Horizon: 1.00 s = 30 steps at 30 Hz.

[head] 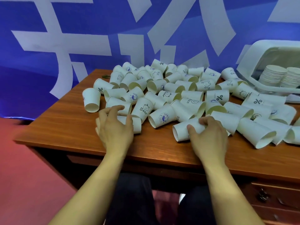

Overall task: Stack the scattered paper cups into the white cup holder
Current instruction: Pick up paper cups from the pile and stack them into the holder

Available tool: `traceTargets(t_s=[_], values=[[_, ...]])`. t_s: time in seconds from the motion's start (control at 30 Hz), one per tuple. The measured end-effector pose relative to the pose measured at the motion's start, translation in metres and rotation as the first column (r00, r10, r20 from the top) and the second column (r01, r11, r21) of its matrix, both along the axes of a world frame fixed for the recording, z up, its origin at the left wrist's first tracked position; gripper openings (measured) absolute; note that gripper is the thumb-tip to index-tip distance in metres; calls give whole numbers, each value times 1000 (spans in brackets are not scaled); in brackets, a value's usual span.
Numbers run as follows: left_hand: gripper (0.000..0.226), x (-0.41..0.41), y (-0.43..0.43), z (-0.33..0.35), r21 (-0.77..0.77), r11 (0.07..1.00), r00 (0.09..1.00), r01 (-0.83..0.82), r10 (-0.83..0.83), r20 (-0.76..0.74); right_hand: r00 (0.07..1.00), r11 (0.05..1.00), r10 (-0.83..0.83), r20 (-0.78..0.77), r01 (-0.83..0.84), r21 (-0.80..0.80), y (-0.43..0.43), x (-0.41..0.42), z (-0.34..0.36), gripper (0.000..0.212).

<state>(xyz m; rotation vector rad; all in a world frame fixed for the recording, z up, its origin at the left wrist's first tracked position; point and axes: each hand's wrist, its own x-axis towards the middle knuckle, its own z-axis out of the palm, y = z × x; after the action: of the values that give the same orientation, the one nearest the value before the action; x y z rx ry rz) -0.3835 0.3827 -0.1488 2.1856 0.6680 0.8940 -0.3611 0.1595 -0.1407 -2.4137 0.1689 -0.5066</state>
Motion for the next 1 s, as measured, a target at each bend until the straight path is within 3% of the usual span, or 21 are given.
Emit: traceTargets(t_s=[0.2,0.4,0.67,0.83,1.0], values=[[29,1,-3,-9,-120,990,997,80,-80,2,1000,1000,7,-10,-6,21,8,-2,-4,36],[42,-3,-7,-2,-163,981,993,104,-94,70,996,983,64,68,-75,166,15,-2,0,22],[67,-9,-12,11,-71,989,977,130,-115,178,988,959,104,113,-130,253,24,-8,4,30],[63,-16,-15,16,-141,976,967,164,-131,218,973,950,97,210,-153,271,26,-13,2,25],[56,-16,-22,19,-73,961,936,266,-240,256,941,965,67,330,-145,217,23,-19,5,17]])
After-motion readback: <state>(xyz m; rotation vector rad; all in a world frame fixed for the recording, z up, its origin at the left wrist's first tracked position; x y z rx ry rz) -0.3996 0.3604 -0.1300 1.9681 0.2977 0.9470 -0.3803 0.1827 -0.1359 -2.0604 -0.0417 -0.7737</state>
